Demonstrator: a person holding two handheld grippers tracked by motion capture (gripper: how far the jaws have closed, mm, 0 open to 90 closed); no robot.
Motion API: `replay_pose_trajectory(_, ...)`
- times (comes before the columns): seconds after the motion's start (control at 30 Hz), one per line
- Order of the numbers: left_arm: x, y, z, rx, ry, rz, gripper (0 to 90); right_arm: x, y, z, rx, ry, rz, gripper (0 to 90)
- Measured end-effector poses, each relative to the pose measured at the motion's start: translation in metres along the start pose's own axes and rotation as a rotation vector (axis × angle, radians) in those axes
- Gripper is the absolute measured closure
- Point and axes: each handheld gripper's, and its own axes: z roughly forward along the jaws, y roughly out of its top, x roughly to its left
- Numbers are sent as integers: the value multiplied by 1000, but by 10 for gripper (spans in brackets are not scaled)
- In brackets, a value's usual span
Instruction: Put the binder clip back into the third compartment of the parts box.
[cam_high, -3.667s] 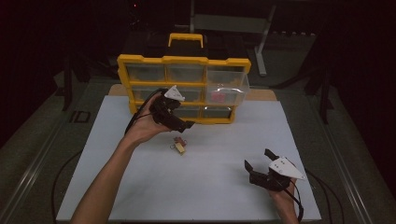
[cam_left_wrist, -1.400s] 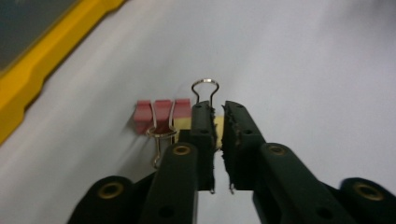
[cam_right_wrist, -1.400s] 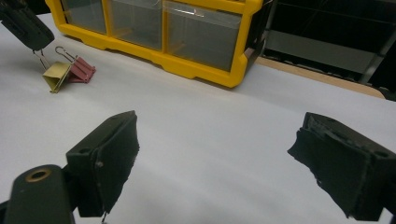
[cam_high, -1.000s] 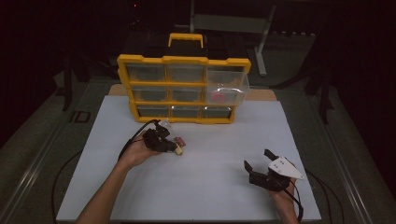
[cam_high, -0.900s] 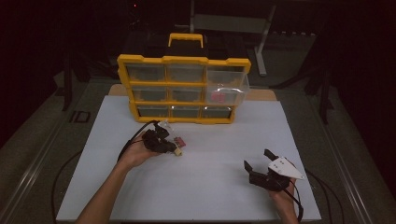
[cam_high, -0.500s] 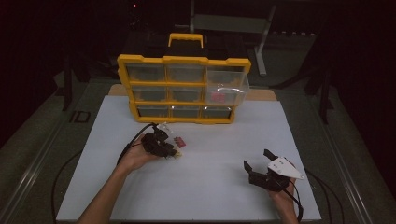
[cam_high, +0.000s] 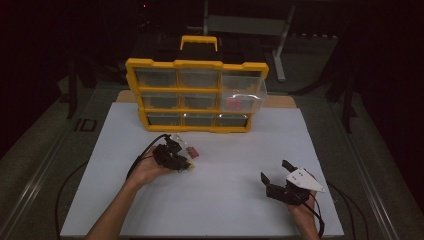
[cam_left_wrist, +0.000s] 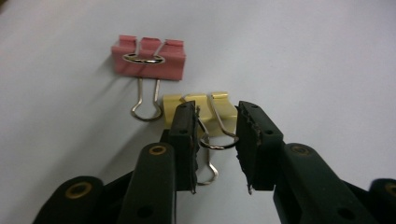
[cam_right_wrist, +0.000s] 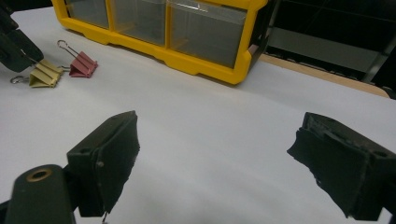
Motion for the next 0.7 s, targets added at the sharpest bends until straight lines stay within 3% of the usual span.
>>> replay_pose_trajectory(0.5, -10, -4, 3, -22, -22, 27, 721, 1, 0, 0, 5, 4, -4, 124)
replay_pose_trajectory(0.53, -10, -5, 4, -19, -18, 28, 626, 1, 0, 0, 6, 4, -4, 124)
replay_pose_trajectory(0.63, -12, -5, 6, -29, 4, 34, 562, 1, 0, 0, 5, 5, -4, 124)
replay_pose_trajectory(0.67, -12, -4, 7, -34, 19, 33, 444, 1, 0, 0, 5, 5, -4, 124)
replay_pose_trajectory(0.7, -11, -4, 7, -36, 28, 33, 444, 1, 0, 0, 5, 5, -4, 124)
